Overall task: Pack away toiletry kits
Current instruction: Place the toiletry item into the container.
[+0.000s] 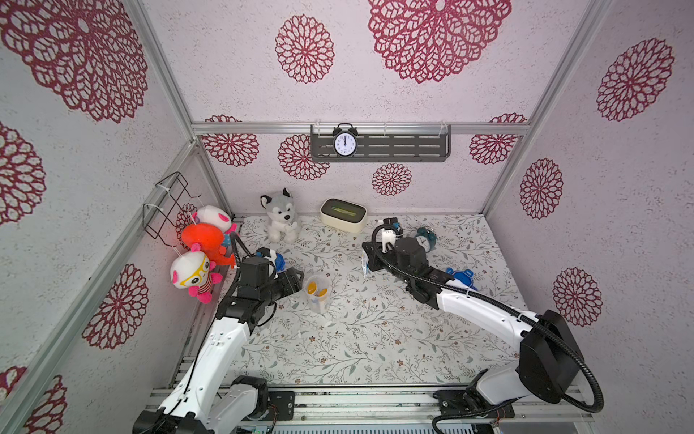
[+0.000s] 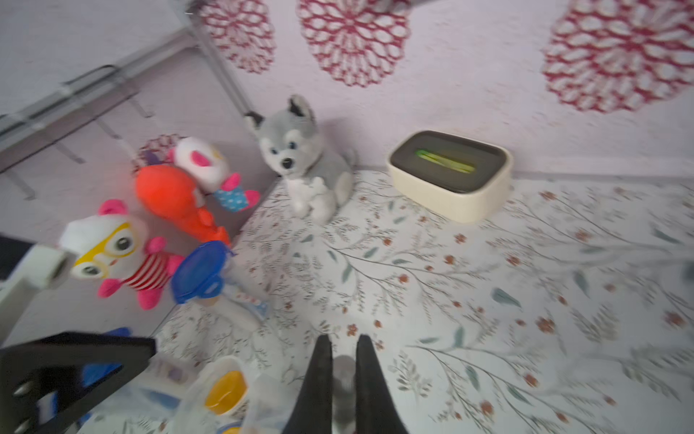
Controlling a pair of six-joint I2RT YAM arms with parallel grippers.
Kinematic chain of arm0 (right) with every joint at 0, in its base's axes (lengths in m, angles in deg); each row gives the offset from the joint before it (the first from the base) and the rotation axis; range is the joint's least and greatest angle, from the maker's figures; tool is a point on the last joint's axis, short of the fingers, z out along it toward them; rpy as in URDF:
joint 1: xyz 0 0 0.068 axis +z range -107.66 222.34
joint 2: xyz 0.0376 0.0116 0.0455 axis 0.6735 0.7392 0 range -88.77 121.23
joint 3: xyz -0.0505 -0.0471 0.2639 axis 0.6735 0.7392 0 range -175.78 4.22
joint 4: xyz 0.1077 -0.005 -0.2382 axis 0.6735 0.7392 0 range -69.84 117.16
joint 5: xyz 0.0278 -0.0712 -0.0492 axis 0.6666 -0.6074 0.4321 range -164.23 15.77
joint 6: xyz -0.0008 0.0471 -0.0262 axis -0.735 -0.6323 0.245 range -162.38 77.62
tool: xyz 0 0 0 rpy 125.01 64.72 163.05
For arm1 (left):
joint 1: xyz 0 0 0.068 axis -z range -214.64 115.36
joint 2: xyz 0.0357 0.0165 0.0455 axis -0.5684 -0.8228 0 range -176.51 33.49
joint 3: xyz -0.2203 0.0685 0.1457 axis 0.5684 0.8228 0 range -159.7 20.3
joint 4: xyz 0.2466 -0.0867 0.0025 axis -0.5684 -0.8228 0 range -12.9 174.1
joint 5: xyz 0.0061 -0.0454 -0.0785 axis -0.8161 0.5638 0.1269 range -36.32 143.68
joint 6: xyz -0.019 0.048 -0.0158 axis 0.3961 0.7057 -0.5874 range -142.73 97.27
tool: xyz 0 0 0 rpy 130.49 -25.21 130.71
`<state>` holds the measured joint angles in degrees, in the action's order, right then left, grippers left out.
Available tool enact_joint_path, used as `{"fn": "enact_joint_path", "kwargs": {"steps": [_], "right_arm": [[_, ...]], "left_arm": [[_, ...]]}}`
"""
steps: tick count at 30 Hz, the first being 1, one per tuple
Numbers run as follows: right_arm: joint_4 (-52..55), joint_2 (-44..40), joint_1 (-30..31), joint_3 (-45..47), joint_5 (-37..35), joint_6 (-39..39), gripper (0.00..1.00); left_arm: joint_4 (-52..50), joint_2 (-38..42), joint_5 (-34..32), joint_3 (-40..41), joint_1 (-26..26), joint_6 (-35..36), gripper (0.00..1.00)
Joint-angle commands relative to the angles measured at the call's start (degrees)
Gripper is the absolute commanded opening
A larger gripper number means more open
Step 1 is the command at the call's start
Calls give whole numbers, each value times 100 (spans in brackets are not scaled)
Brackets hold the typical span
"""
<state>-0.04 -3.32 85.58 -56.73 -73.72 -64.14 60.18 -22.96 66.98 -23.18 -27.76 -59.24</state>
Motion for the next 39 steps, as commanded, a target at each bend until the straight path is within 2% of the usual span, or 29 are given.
{"fn": "enact_joint_path", "kwargs": {"steps": [1, 10, 14, 18, 32, 39], "right_arm": [[-1638, 336, 251, -180, 1055, 679, 0], [-3337, 1221, 778, -304, 1915, 847, 0], [-3870, 1475, 887, -321, 1940, 854, 0], [-3933, 1628, 1019, -340, 1840, 1035, 0], [-4202, 2120, 1058, -304, 1220, 1337, 0], [-4445, 2395, 1063, -255, 1124, 1168, 2]], "left_arm": [[-229, 239, 367, 94, -254, -179, 72], [-619, 794, 1698, 131, -739, 219, 71], [-980, 1149, 1709, 40, -951, 468, 72], [-1180, 1306, 1771, -11, -1091, 563, 72], [-984, 1268, 1904, 112, -1118, 452, 72], [-937, 1181, 1865, 136, -1118, 427, 72]]}}
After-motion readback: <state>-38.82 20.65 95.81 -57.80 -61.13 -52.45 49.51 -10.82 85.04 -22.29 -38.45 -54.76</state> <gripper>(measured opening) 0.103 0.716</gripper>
